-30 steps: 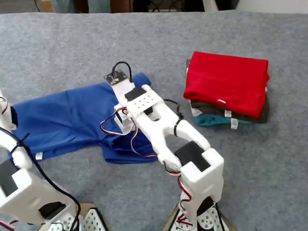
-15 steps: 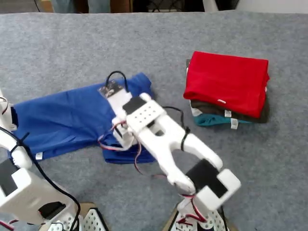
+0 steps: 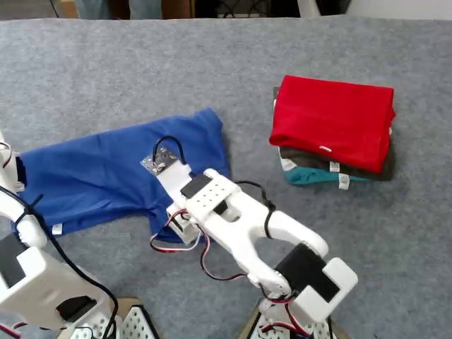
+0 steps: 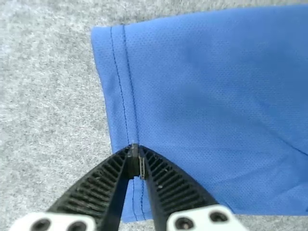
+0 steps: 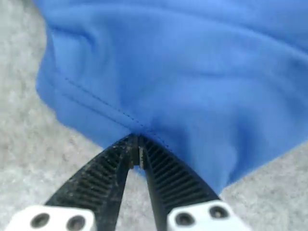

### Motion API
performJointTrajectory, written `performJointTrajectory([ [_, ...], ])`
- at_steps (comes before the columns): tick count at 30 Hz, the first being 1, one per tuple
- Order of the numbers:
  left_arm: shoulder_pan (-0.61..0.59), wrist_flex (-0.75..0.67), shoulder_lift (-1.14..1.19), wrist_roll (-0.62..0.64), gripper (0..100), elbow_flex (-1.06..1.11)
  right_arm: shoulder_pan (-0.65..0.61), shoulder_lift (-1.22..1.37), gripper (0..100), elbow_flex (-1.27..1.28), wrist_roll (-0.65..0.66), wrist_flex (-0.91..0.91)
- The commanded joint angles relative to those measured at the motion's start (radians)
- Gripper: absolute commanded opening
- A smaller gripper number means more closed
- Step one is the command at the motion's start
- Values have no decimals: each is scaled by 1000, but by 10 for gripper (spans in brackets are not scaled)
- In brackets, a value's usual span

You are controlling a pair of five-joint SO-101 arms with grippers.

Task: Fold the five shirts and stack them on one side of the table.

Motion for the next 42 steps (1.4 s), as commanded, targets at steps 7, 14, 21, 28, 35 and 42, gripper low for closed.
performJointTrajectory([
  [7, 5, 5, -8, 3, 30, -38, 106, -199, 14, -113, 8, 137],
  [14, 5, 3, -8, 5, 30, -38, 103, -113, 14, 33, 6, 29],
  [21, 45, 0, -17, 9, 30, -50, 98, -50, 14, 104, 6, -9],
  [28, 96, 5, -8, 104, 30, -160, 153, -182, 15, -165, 9, 173],
  [35, 142, -61, 43, 101, 30, -249, 206, -176, 15, -466, 9, 157],
  [42, 113, -181, 261, 100, 30, -329, 264, 127, 15, -576, 9, -210],
])
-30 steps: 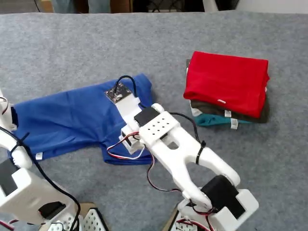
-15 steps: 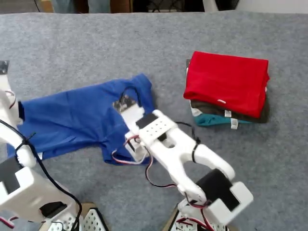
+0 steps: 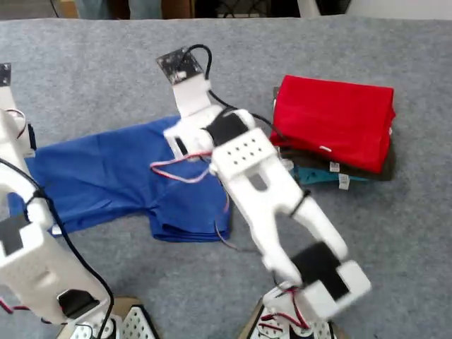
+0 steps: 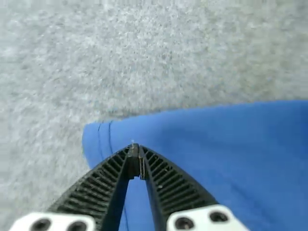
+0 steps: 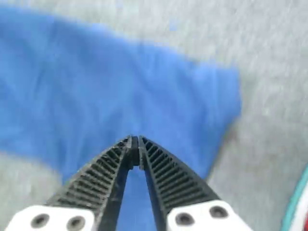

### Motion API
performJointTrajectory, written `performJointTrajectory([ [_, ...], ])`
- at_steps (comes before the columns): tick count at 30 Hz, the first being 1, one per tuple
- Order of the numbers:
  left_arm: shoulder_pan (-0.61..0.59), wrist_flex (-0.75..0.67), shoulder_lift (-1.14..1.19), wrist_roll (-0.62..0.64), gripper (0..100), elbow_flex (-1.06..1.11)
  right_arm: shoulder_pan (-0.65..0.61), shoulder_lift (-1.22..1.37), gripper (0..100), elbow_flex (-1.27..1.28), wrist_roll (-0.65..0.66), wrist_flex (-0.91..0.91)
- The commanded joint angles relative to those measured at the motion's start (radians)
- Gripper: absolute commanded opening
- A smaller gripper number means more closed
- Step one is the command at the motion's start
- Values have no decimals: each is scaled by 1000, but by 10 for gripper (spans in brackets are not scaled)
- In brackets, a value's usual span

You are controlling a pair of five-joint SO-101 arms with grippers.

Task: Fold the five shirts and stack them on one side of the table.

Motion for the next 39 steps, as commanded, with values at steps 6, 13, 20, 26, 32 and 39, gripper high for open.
performJointTrajectory([
  [6, -90, -64, 226, -46, 30, -177, 118, 467, 15, -252, 3, -299],
  [13, -116, -29, 322, -124, 29, -197, 141, 742, 15, -585, 5, -137],
  [20, -120, -28, 307, -132, 29, -209, 138, 820, 15, -895, 5, 124],
  [26, -114, 57, 190, -132, 29, -206, 146, 820, 15, -1099, 6, 376],
  [32, -114, 316, -37, -127, 29, -199, 137, 817, 15, -1268, 6, 626],
  [39, -111, 345, -302, -190, 29, 157, 109, 776, 14, -1359, 8, 779],
])
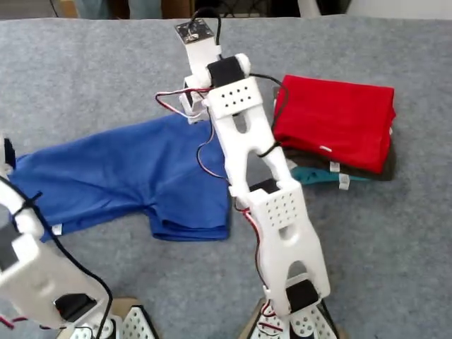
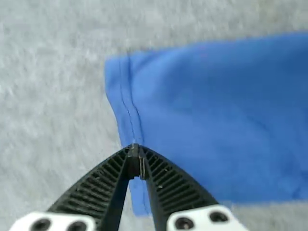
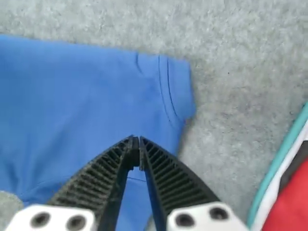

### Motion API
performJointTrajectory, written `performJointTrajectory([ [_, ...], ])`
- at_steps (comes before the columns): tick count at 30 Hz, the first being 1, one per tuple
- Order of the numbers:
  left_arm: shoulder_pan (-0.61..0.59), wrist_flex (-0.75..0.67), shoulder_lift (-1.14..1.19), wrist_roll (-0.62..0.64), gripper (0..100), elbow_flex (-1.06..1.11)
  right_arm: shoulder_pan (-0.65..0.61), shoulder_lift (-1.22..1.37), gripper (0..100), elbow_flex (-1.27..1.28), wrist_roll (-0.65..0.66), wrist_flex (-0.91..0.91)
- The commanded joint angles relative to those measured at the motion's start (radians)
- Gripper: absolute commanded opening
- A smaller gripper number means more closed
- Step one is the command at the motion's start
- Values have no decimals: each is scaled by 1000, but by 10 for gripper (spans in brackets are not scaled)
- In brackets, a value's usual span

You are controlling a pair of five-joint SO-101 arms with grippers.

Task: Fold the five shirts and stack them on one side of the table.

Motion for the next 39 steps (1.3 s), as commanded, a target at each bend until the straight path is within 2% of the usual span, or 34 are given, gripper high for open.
performJointTrajectory([
  [1, 15, -37, -189, -60, 29, 265, -38, -70, 14, -21, -9, 21],
  [5, 21, -219, -359, -103, 29, 593, -52, -107, 14, 125, -11, 18],
  [7, 21, -249, -420, -126, 29, 688, -28, -110, 14, 176, -15, 11],
  [13, 21, -239, -390, -98, 29, 734, 41, -107, 15, 252, -31, -78],
  [22, 16, -115, -175, -94, 29, 615, 54, -107, 15, 398, -31, -189],
  [31, -2, 150, -270, -95, 29, 309, 54, -107, 15, 526, -31, -261],
  [35, 8, 94, -242, -31, 29, 228, 54, -110, 15, 532, -31, -259],
  [37, 19, -29, -155, 52, 29, 232, 54, -114, 15, 532, -31, -256],
  [39, 18, -17, -34, 57, 29, 205, 54, -111, 15, 532, -31, -264],
])
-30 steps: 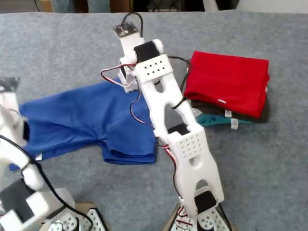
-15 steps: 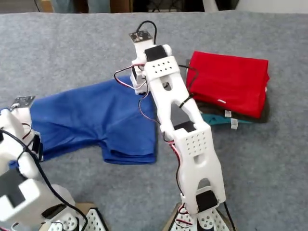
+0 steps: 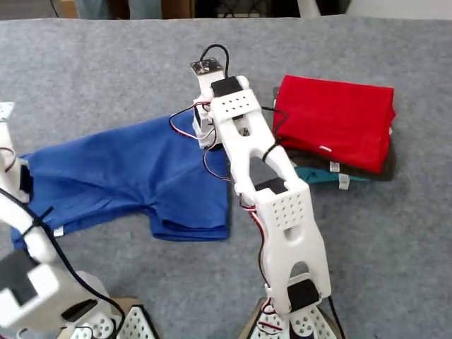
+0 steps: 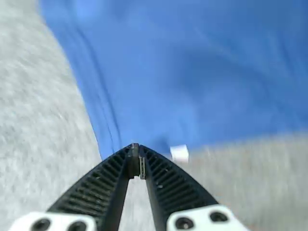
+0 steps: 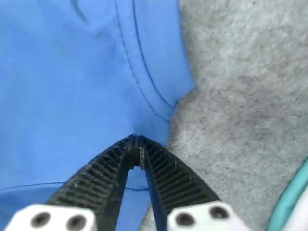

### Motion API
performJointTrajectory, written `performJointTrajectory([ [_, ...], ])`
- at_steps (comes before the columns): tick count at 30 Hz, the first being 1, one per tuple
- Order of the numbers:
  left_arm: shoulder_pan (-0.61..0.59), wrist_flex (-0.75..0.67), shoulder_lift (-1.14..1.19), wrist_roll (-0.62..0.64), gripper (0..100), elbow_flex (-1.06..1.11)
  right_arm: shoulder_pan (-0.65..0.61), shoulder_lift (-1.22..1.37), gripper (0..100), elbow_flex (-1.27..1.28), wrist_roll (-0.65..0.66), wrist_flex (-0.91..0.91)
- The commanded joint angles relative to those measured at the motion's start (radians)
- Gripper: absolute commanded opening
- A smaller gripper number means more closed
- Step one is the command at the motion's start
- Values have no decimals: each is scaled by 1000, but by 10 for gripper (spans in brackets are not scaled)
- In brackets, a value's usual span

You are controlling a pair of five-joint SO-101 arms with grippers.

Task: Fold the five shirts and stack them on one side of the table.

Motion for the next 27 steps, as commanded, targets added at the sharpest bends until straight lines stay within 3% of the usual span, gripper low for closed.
performJointTrajectory([
  [1, 12, 35, 167, 15, 29, -93, 12, -61, 15, -2, -5, -12],
  [4, -10, 144, 295, -15, 29, -156, 14, -61, 15, -2, -5, -12],
  [13, -21, 173, 348, -15, 29, -225, 14, -67, 15, -5, -5, -95],
  [19, -25, 269, 359, -6, 29, -513, 40, -67, 15, -125, -11, -80],
  [27, 8, 95, 557, 28, 29, -792, 61, -50, 15, -262, -55, -121],
])
